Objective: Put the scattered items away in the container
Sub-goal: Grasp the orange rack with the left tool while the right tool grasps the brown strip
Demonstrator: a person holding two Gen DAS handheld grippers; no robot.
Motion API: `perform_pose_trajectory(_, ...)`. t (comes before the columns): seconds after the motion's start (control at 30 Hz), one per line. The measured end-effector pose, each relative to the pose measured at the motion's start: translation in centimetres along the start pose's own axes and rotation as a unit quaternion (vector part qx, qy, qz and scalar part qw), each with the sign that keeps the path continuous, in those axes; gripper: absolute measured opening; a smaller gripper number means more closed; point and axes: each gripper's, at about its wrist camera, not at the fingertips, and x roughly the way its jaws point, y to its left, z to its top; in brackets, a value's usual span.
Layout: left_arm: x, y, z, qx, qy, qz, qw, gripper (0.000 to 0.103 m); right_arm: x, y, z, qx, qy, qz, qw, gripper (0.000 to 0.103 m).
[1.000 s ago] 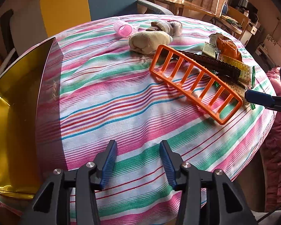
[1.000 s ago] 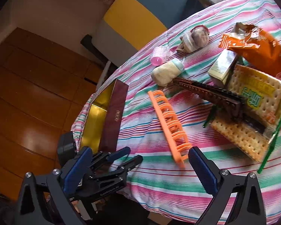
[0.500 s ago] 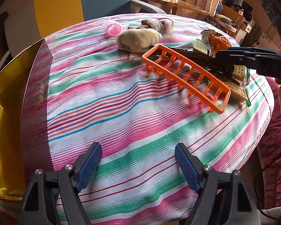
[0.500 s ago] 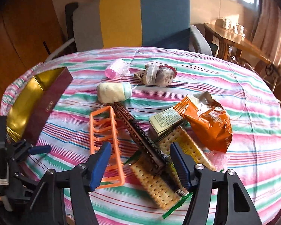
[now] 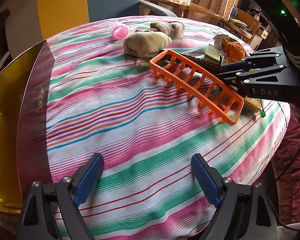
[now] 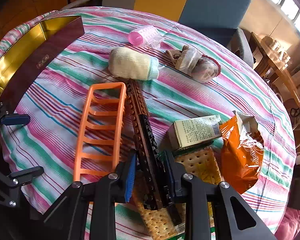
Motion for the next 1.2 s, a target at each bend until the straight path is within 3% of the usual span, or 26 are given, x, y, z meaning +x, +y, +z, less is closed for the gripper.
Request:
perform_pose_trajectory(0.1, -0.1, 0.0, 0.2, 0.001, 0.004, 0.000, 1.0000, 0.091, -0.7, 0.7, -1.1, 0.024, -0.001, 0.003, 1.000, 0.022)
perform_pose_trajectory(0.23, -0.3, 0.2, 0.8, -0.004, 0.004, 0.005, 1.0000, 0.081, -2.0, 1.4, -3.6, 0.088, -0.016, 0.001, 0.996, 0.020)
perform_pose_trajectory(0.33, -0.5, 0.4, 1.6, -0.016, 0.004, -0.014, 0.9998, 0.080, -3.2, 0.3, -6.0, 0.139, -0.032, 0.003, 0.990, 0.020)
perform_pose_trajectory(0.53, -0.4, -0.2, 4.3, -0.073, 0.005, -0.117, 0.9905, 0.080, -4.4, 0.6, -10.4, 0.194, -0.046, 0.007, 0.980, 0.020)
perform_pose_trajectory(0.8, 0.9, -4.1, 8.8, -0.054, 0.002, -0.071, 0.9960, 0.080, -3.9, 1.6, -11.7, 0.214, -0.061, 0.010, 0.975, 0.020)
perform_pose_trajectory(0.97, 1.6, -4.4, 9.2, -0.067, 0.020, -0.029, 0.9971, 0.080, -3.6, 1.6, -12.0, 0.219, -0.068, 0.017, 0.973, 0.020)
perform_pose_trajectory(1.2, 3.1, -4.3, 9.3, -0.098, 0.048, -0.017, 0.9938, 0.080, -3.3, 1.7, -12.1, 0.223, -0.075, 0.021, 0.972, 0.020)
